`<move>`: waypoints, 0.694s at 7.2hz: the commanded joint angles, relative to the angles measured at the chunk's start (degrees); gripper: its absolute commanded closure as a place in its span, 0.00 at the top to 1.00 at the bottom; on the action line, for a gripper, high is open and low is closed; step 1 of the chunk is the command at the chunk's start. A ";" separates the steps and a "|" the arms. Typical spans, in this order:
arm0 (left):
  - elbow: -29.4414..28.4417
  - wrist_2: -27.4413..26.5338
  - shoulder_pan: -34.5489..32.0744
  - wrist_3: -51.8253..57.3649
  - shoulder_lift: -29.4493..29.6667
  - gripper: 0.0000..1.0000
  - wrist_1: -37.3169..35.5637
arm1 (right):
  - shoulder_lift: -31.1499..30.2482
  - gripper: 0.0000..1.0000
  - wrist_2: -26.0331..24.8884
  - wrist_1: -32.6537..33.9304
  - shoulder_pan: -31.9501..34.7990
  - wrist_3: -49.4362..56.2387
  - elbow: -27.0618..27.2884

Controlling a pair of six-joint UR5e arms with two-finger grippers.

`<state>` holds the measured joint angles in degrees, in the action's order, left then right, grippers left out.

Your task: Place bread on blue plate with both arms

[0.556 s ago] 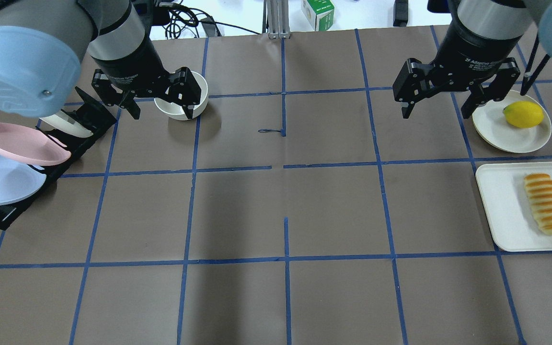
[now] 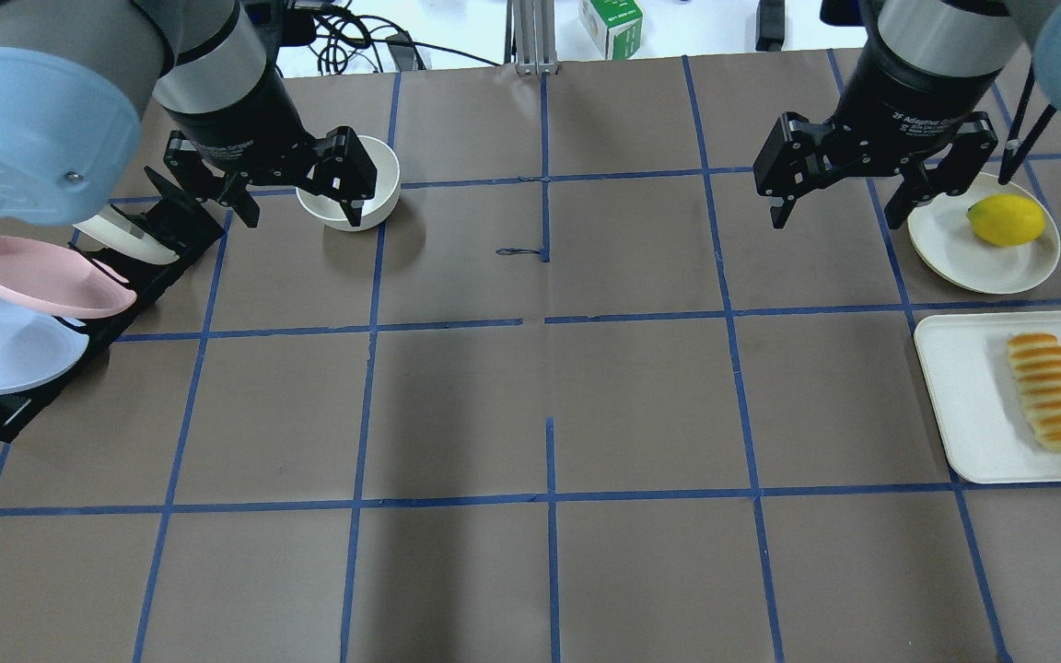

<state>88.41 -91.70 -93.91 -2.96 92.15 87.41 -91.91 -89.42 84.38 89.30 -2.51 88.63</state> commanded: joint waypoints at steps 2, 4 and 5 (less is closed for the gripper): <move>-1.30 -5.93 13.44 4.09 -2.50 1.00 7.65 | 0.77 1.00 -0.83 0.34 -0.52 -0.48 0.14; -0.34 -5.77 25.99 4.36 -2.77 1.00 7.34 | 3.05 1.00 -1.45 0.78 -3.67 0.14 2.14; -0.51 -5.59 33.89 5.24 -1.20 1.00 7.08 | 3.66 1.00 -3.98 0.69 -8.82 0.92 3.38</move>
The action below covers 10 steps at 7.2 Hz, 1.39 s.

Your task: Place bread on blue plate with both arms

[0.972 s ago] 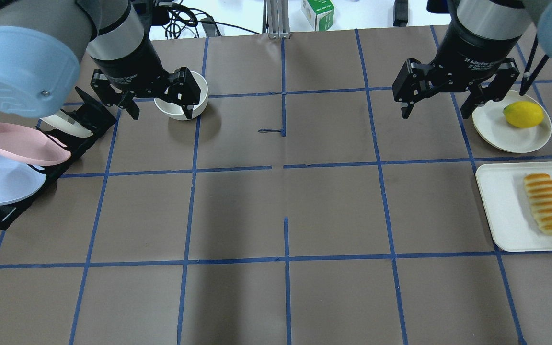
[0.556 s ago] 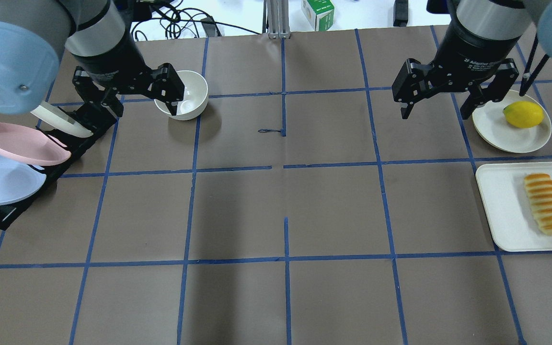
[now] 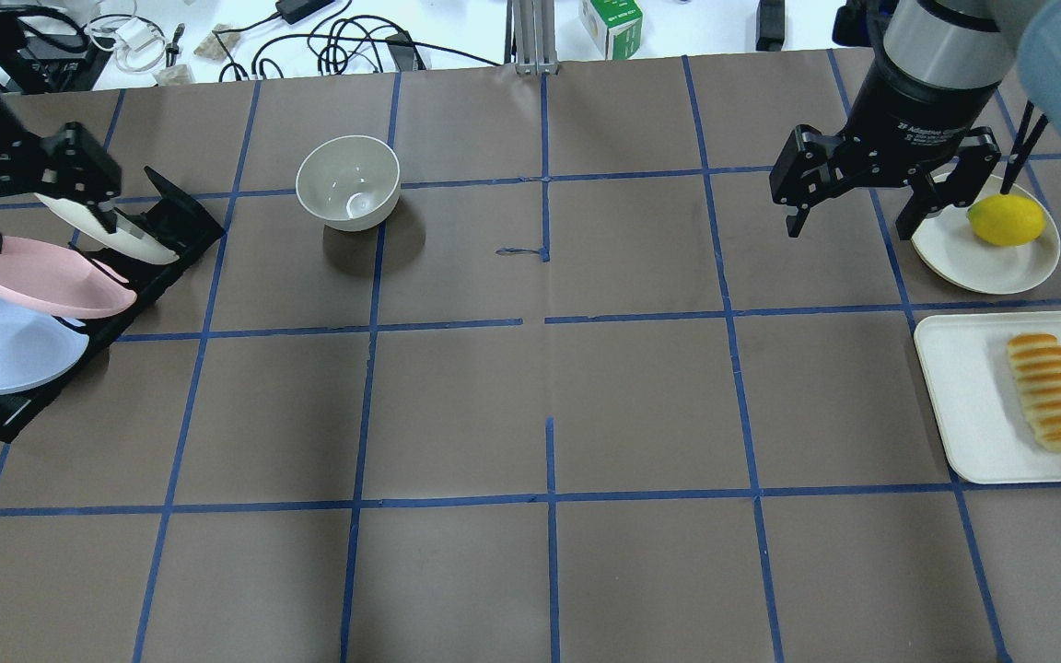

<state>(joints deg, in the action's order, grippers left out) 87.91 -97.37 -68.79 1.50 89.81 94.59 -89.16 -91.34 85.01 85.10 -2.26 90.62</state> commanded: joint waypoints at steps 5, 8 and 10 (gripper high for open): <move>2.44 -4.68 25.63 6.85 16.58 1.00 -26.31 | 1.62 1.00 -4.55 24.68 -25.48 28.04 17.09; 3.23 -5.46 25.99 5.80 22.42 0.90 -27.53 | 6.86 1.00 -8.55 34.31 -29.73 32.93 22.14; 3.41 -5.47 25.99 5.71 22.78 0.44 -27.44 | 12.06 1.00 -13.34 40.83 -31.21 36.25 22.32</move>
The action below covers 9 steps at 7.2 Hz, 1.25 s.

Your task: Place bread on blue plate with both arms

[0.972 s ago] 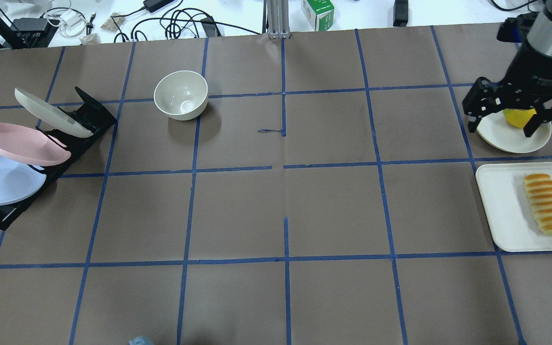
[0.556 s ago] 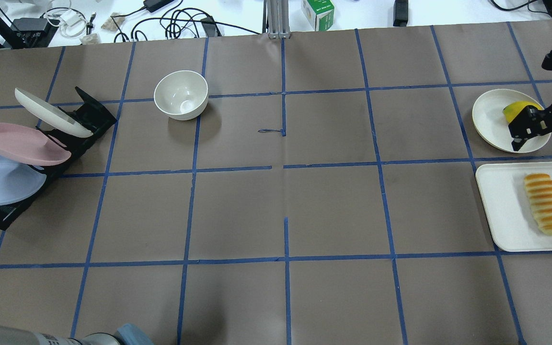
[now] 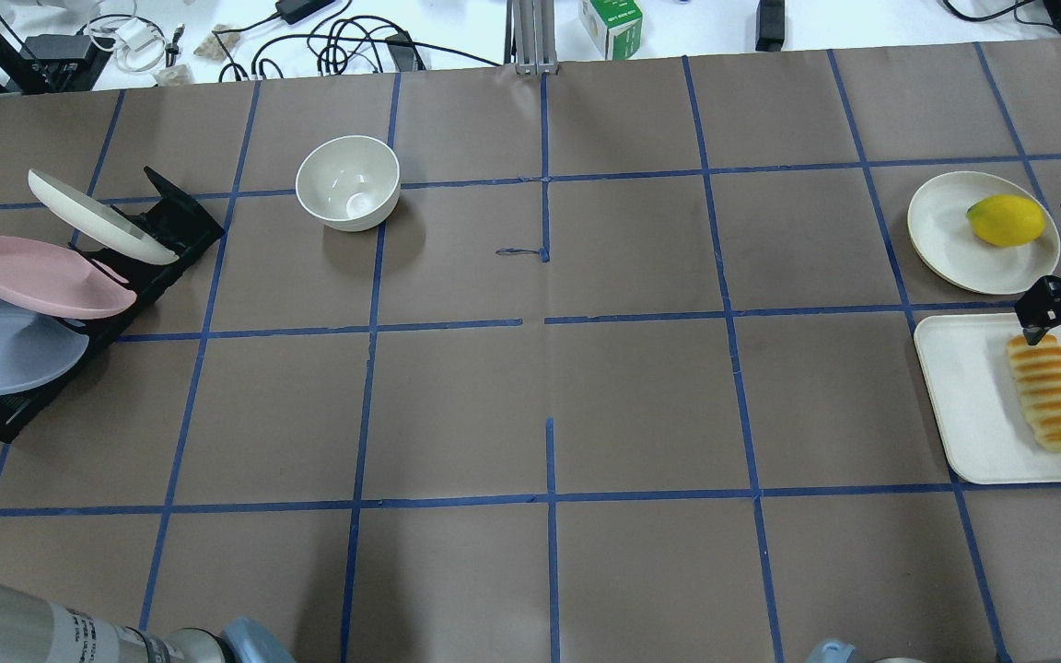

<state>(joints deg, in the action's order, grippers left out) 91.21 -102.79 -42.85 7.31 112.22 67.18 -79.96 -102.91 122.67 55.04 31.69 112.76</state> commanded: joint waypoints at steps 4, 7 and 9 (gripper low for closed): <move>-0.24 -0.04 0.40 0.43 0.28 0.00 0.94 | 7.80 1.00 -0.01 2.23 -3.19 2.15 0.27; -3.57 -2.31 0.48 1.39 -3.31 0.00 7.93 | 8.24 1.00 -0.01 2.74 -3.28 2.15 1.94; -7.79 -6.44 0.40 1.40 -6.56 0.00 20.46 | 10.69 0.99 -0.10 3.18 -3.80 2.32 2.38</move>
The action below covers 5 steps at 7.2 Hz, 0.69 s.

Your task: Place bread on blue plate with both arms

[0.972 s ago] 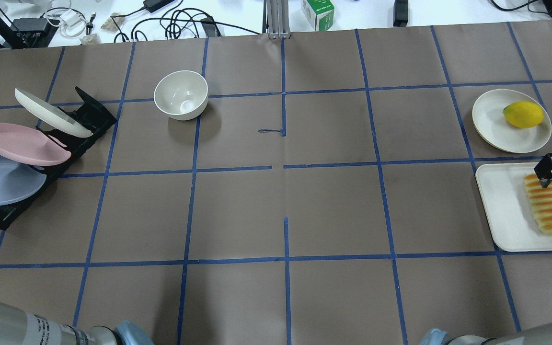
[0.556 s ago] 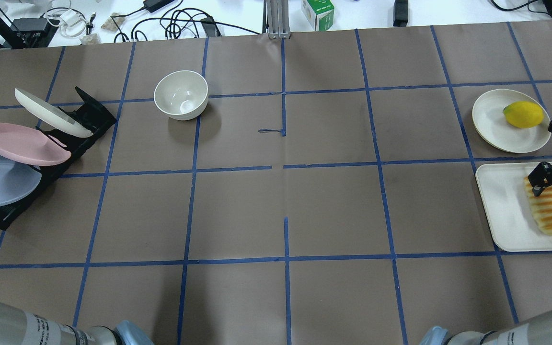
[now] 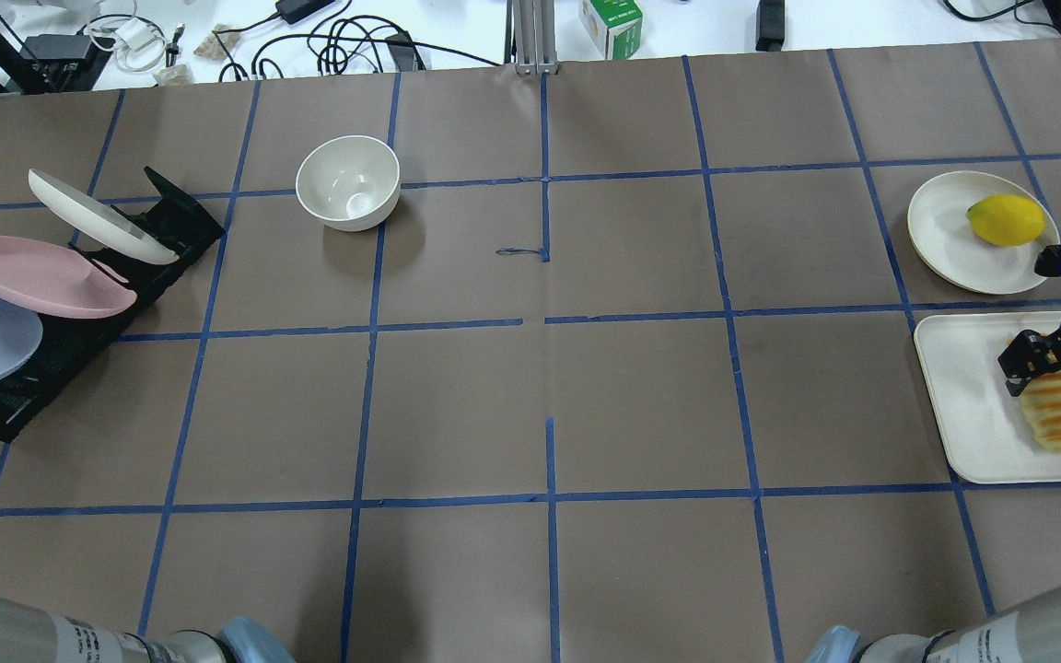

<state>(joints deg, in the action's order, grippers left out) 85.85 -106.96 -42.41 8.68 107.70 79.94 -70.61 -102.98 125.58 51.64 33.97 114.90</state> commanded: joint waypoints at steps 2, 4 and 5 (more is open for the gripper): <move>-2.18 -1.76 -0.22 -1.38 -7.04 0.00 26.05 | 1.09 0.09 -0.12 -0.41 -0.84 -0.05 -0.29; -0.95 8.80 -0.83 -8.99 -9.61 0.00 39.72 | 0.22 0.00 -0.12 -0.77 -0.84 0.13 -0.38; 1.14 15.58 -1.27 -9.72 -9.70 0.00 40.90 | -2.23 0.00 -0.12 -1.29 -0.75 0.04 -0.03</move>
<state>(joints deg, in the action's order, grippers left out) 85.18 -99.05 -43.21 1.17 98.69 116.96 -70.76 -103.07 124.74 50.83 34.02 114.64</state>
